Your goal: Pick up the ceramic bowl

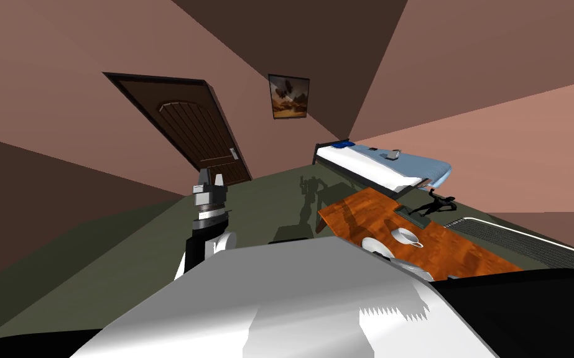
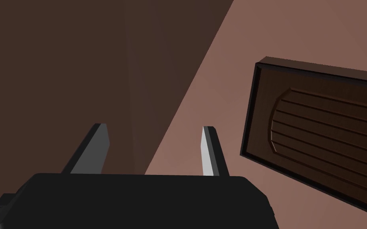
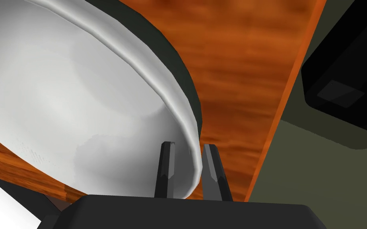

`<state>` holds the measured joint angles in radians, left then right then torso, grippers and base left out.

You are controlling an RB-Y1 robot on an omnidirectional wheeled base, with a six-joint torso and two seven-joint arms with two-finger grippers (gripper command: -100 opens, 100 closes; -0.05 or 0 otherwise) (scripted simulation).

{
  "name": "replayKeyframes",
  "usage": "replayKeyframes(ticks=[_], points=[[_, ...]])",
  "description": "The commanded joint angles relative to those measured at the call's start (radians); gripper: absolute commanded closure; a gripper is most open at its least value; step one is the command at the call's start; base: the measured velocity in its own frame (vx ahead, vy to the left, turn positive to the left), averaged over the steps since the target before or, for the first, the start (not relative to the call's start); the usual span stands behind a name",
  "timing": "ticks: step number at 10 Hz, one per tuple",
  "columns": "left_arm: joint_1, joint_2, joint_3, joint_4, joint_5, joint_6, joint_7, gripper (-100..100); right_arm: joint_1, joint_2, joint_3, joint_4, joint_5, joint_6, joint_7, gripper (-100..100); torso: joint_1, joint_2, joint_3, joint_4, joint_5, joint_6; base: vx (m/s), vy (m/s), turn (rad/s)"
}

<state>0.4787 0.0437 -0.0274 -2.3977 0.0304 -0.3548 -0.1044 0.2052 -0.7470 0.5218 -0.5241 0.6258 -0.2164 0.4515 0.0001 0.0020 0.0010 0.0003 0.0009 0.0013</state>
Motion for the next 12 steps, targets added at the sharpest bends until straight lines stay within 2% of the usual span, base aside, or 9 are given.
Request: replayKeyframes(ticks=[1, 2, 4, 5, 6, 7, 8, 9, 12], points=[[0.0, 0.0, 0.0, 0.0, 0.0, 0.0, 0.0, 0, 0.021, 0.011, -0.048, 0.013, 0.007, -0.038, 0.05, 100, 0.0, 0.0, 0.0, 0.0, 0.0, 0.0, 0.112, 0.005, -0.214], [0.0, 0.0, 0.0, 0.0, 0.0, 0.0, 0.0, 0, 0.021, 0.011, -0.048, 0.013, 0.007, -0.038, 0.057, 100, 0.001, -0.005, -0.003, -0.001, 0.0, 0.002, 0.13, -0.005, -0.147], [0.0, 0.0, 0.0, 0.0, 0.0, 0.0, 0.0, 0, 0.052, 0.018, -0.094, 0.009, 0.015, -0.068, 0.113, 100, 0.0, -0.009, -0.005, -0.002, 0.0, 0.0, 0.142, -0.012, -0.117], [0.0, 0.0, 0.0, 0.0, 0.0, 0.0, 0.0, 0, 0.084, 0.025, -0.138, 0.004, 0.023, -0.098, 0.151, 100, 0.0, -0.009, -0.005, -0.002, 0.001, -0.001, 0.155, -0.016, -0.167], [0.0, 0.0, 0.0, 0.0, 0.0, 0.0, 0.0, 0, 0.084, 0.025, -0.14, 0.004, 0.023, -0.098, 0.169, 100, 0.0, -0.01, -0.005, -0.002, 0.001, 0.0, 0.112, -0.01, -0.09], [0.0, 0.0, 0.0, 0.0, 0.0, 0.0, 0.0, 0, 0.115, 0.032, -0.186, 0.0, 0.031, -0.128, 0.208, 100, 0.0, -0.008, -0.004, -0.002, 0.001, -0.001, 0.111, -0.016, -0.129], [0.0, 0.0, 0.0, 0.0, 0.0, 0.0, 0.0, 0, 0.115, 0.032, -0.186, 0.0, 0.031, -0.128, 0.225, 100, 0.0, -0.007, -0.004, -0.002, 0.001, 0.0, 0.101, -0.004, -0.122], [0.0, 0.0, 0.0, 0.0, 0.0, 0.0, 0.0, 0, 0.147, 0.039, -0.231, -0.005, 0.039, -0.158, 0.261, 100, 0.001, -0.006, -0.004, -0.001, 0.002, 0.0, 0.142, -0.011, -0.223], [0.0, 0.0, 0.0, 0.0, 0.0, 0.0, 0.0, 0, 0.178, 0.046, -0.278, -0.009, 0.047, -0.188, 0.337, 100, 0.003, -0.008, -0.004, -0.001, 0.002, 0.0, 0.13, 0.006, -0.111]])
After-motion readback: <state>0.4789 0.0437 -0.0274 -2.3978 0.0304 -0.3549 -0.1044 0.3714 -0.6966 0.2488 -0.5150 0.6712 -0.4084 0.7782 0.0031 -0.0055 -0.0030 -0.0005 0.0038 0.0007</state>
